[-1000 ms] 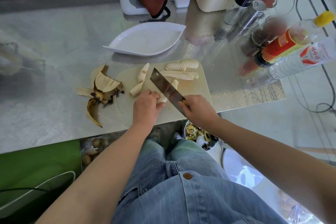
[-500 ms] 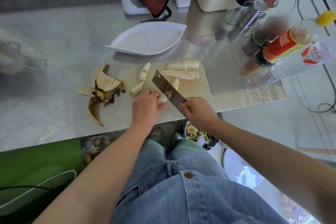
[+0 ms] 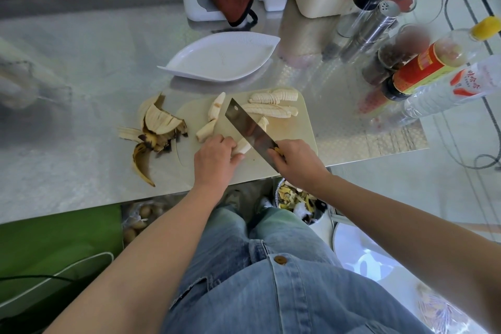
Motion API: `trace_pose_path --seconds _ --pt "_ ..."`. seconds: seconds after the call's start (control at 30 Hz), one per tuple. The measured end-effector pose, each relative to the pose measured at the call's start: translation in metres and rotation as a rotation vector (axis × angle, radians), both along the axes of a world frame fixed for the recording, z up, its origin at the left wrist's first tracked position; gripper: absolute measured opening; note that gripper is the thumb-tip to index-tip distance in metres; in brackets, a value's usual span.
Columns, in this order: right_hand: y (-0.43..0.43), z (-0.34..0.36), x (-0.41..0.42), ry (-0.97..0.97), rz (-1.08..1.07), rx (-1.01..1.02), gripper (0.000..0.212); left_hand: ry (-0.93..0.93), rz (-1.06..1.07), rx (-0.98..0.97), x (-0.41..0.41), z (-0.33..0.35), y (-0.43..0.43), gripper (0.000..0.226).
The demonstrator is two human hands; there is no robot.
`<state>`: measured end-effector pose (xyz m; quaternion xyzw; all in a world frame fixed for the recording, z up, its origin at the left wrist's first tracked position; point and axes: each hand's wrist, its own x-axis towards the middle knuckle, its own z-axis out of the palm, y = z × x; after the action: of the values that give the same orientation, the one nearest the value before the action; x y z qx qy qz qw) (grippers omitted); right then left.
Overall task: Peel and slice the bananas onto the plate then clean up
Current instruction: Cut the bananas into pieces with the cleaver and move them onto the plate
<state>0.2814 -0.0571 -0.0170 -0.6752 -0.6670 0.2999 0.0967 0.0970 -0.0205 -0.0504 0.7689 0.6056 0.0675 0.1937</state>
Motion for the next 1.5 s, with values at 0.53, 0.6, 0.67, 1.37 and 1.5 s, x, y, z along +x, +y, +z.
trace_pose_path --seconds 0.53,0.6,0.67,1.37,1.5 --pt "-0.006 -0.004 0.0 -0.016 0.008 -0.029 0.034 0.017 -0.021 -0.006 0.0 0.0 0.003 0.025" --pt "-0.005 0.001 0.0 0.012 0.004 -0.003 0.035 0.026 -0.02 -0.006 0.0 0.0 0.003 0.026" --pt "-0.004 0.004 -0.001 0.017 0.009 0.0 0.034 0.03 -0.015 -0.009 0.001 0.0 0.003 0.026" --pt "-0.003 0.0 -0.001 0.001 0.004 0.008 0.034 0.016 -0.013 -0.008 0.001 0.001 0.004 0.027" --pt "-0.001 0.001 -0.003 -0.003 0.031 0.02 0.034 -0.003 0.008 -0.038 0.002 0.0 0.005 0.026"
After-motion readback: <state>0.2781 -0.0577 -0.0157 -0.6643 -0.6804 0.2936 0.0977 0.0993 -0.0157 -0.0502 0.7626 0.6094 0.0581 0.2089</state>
